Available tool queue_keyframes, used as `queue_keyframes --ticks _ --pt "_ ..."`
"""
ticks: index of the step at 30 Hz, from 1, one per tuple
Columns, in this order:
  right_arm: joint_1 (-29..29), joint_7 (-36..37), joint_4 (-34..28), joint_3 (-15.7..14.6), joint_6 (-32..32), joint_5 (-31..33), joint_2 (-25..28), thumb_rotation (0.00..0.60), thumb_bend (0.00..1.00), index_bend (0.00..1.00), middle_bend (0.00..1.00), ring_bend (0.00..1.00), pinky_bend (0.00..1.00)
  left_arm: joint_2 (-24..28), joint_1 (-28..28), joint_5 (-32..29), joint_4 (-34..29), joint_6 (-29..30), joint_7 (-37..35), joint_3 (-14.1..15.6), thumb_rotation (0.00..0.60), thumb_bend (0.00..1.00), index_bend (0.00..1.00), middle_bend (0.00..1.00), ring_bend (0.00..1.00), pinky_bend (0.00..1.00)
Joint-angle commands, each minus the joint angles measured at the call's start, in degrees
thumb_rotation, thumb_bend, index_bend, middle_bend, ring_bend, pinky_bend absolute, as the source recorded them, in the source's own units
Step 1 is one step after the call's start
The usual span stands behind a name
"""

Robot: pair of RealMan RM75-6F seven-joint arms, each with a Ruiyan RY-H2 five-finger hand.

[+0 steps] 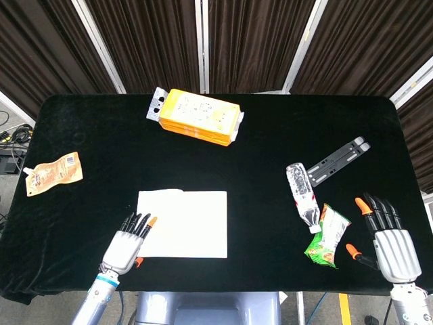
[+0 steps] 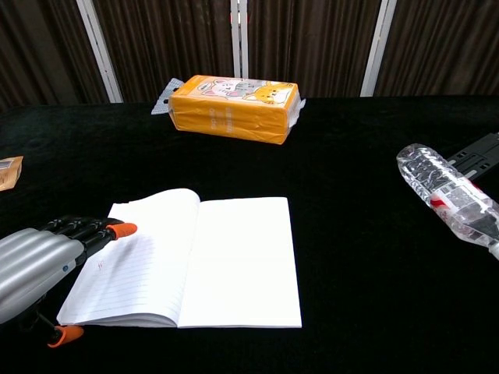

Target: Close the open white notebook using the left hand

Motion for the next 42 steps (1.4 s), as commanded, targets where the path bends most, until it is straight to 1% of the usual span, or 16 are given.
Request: queue_keyframes --ticks 1,3,5,8,10,12,15,24,28,30,35,38,40,42 --pt "-0.01 0.13 -0.01 -0.02 0.02 -0.04 0.08 0.600 0.07 0.00 0.00 0.00 0.00 -0.73 -0.38 -0.56 0.78 -0.15 0.22 -0.23 0.600 0.19 0.00 0.00 0.00 0.00" --pt "0.00 0.13 -0.02 -0.07 -0.02 -0.12 0.07 0.600 0.07 0.00 0.00 0.00 0.00 -1.18 -0.57 -1.02 1.30 -0.24 0.32 -0.33 0.600 0.22 0.00 0.00 0.00 0.00" --pt "0.00 0.06 -0.02 -0.12 -0.02 -0.22 0.06 0.600 0.07 0.00 0.00 0.00 0.00 -1.47 -0.75 -1.17 1.71 -0.22 0.33 -0.27 0.600 0.30 0.00 0.00 0.00 0.00" --pt "-0.01 0.07 -0.02 -0.10 0.01 -0.22 0.04 0.600 0.07 0.00 0.00 0.00 0.00 -1.66 -0.86 -0.66 1.97 0.28 -0.08 -0.02 0.600 0.45 0.00 0.00 0.00 0.00" --pt "0.00 0.12 -0.08 -0.04 0.03 -0.18 0.08 0.600 0.07 0.00 0.00 0.00 0.00 -1.68 -0.87 0.03 2.19 0.94 -0.39 0.16 0.600 0.52 0.00 0.00 0.00 0.00" --pt "-0.02 0.14 -0.08 -0.07 0.04 -0.20 0.09 0.600 0.07 0.00 0.00 0.00 0.00 -1.68 -0.87 0.54 2.38 1.44 -0.59 0.28 0.600 0.56 0.00 0.00 0.00 0.00" --pt "-0.07 0.12 -0.13 -0.10 0.15 -0.33 0.11 0.600 0.07 0.00 0.00 0.00 0.00 -1.49 -0.89 1.44 2.39 2.49 -1.29 0.34 0.600 0.58 0.00 0.00 0.00 0.00" --pt "-0.05 0.11 -0.15 -0.15 0.01 -0.31 0.11 0.600 0.07 0.00 0.00 0.00 0.00 0.13 -1.35 3.05 -0.15 4.59 -2.06 -0.31 0.600 0.59 0.00 0.00 0.00 0.00" --pt "-0.07 -0.01 -0.18 -0.27 0.02 -0.50 0.08 0.600 0.07 0.00 0.00 0.00 0.00 0.71 -1.76 3.06 -1.47 5.07 -1.95 -1.13 0.600 0.59 0.00 0.00 0.00 0.00" --pt "-0.09 -0.03 -0.21 -0.28 0.05 -0.53 0.08 0.600 0.07 0.00 0.00 0.00 0.00 0.82 -2.02 2.91 -1.73 5.13 -1.82 -1.64 0.600 0.59 0.00 0.00 0.00 0.00" --pt "-0.07 -0.14 -0.27 -0.35 -0.11 -0.54 0.05 0.600 0.07 0.00 0.00 0.00 0.00 1.10 -3.87 2.55 -2.79 5.23 -0.75 -4.73 0.600 0.58 0.00 0.00 0.00 0.00" --pt "0.00 -0.15 -0.16 -0.37 -0.37 -0.42 0.00 0.600 0.07 0.00 0.00 0.00 0.00 1.09 -5.15 2.71 -3.56 5.22 0.54 -6.16 0.600 0.53 0.00 0.00 0.00 0.00" --pt "0.08 -0.11 -0.08 -0.27 -0.45 -0.30 0.01 0.600 0.07 0.00 0.00 0.00 0.00 0.82 -5.93 3.25 -3.74 5.43 1.53 -6.77 0.600 0.46 0.00 0.00 0.00 0.00" --pt "0.07 0.01 -0.09 -0.25 -0.39 -0.31 0.04 0.600 0.07 0.00 0.00 0.00 0.00 0.24 -6.55 3.69 -3.51 5.60 2.34 -7.12 0.600 0.42 0.00 0.00 0.00 0.00"
